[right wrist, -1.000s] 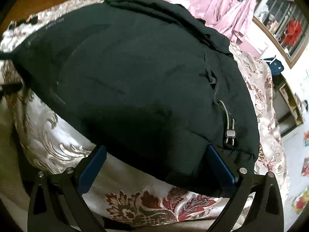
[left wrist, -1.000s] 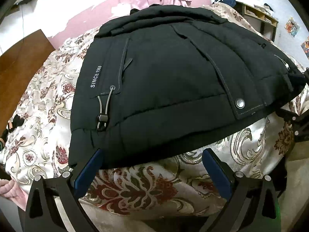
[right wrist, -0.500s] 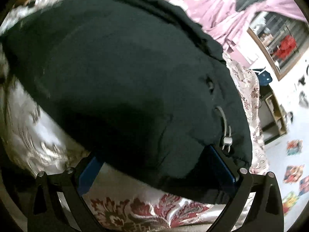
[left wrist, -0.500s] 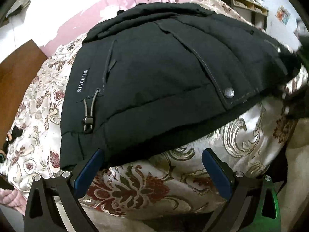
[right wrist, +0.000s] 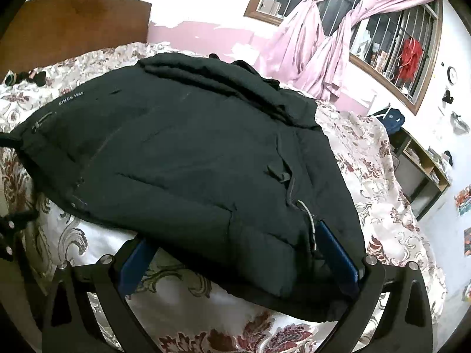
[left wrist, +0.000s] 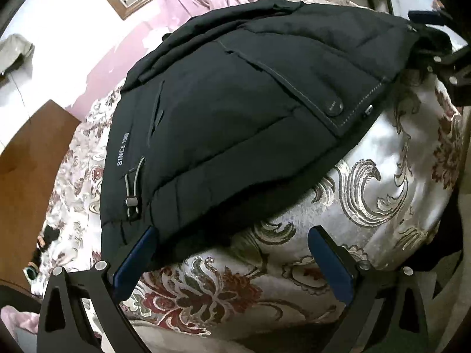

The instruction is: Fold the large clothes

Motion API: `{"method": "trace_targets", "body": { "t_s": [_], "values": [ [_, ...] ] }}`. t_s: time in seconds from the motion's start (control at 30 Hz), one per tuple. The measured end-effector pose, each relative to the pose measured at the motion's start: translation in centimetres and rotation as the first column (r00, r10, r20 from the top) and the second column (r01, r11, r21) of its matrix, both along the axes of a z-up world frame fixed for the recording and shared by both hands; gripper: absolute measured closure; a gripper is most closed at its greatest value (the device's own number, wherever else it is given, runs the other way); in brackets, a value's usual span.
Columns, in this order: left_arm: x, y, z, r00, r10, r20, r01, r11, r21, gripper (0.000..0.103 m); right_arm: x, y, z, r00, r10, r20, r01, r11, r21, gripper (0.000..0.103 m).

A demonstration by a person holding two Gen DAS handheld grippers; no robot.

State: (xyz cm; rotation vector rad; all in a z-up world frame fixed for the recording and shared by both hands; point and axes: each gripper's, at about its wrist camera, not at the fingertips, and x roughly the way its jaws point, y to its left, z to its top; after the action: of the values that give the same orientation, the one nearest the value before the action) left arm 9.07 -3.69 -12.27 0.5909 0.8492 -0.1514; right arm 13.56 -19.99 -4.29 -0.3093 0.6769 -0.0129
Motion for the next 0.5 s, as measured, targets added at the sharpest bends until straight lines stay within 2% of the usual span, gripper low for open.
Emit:
{"method": "trace_targets", "body": {
  "t_s": [0.2, 0.3, 0.43, 0.5],
  "values": [
    [1.1, -0.3, -0.9, 0.999, 0.001, 0.035, -0.004, 0.997, 0.075, 0.000, 0.8, -0.8, 0.1, 1.000, 0.003, 0.013, -0.003, 1.000, 0.011, 0.001],
    [2.0, 0.4, -0.8, 0.997, 0.027, 0.068, -0.032, 0.996, 0.084, 0.000, 0.7, -0.6, 0.4, 1.000, 0.003, 0.022, -0.004, 1.000, 0.016, 0.001],
    [2.8, 1.4, -0.3, 0.992, 0.072, 0.102, -0.077, 0.996, 0.053, 0.001, 0.9, -0.9, 0.4, 1.000, 0.005, 0.031, -0.006, 1.000, 0.020, 0.001],
    [3.1, 2.1, 0.1, 0.990, 0.094, 0.102, -0.094, 0.996, -0.006, 0.003, 1.0, -1.0, 0.4, 0.999, 0.005, 0.032, -0.005, 1.000, 0.018, 0.001]
  ]
}}
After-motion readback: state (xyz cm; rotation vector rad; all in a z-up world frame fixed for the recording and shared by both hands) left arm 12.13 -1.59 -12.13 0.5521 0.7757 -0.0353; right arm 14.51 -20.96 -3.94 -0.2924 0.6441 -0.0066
